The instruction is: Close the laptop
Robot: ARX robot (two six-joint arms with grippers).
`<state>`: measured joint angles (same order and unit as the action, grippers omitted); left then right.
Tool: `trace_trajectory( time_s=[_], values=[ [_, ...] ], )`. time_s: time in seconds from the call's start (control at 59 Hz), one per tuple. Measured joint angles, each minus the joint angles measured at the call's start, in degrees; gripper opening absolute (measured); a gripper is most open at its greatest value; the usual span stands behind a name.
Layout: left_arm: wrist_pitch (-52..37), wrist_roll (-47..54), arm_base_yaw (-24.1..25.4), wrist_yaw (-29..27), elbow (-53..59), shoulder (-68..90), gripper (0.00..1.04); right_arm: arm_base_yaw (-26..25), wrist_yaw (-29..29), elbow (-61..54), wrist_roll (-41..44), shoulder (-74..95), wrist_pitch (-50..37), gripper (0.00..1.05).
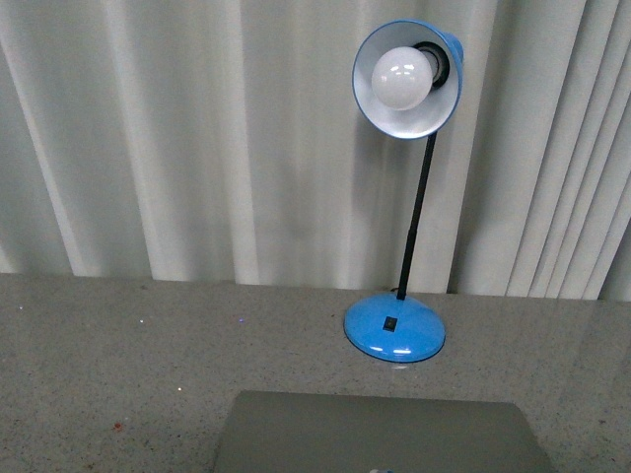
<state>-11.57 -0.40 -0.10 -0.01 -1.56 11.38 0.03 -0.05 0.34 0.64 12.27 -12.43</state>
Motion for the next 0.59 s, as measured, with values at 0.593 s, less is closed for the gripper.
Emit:
trace_trajectory(
  time_s=[0.593],
  values=[
    [11.54, 0.02, -0.02, 0.02, -0.02, -11.19, 0.04, -0.02, 0.00, 0.02, 0.02, -12.02, 12.39, 0.03]
  ],
)
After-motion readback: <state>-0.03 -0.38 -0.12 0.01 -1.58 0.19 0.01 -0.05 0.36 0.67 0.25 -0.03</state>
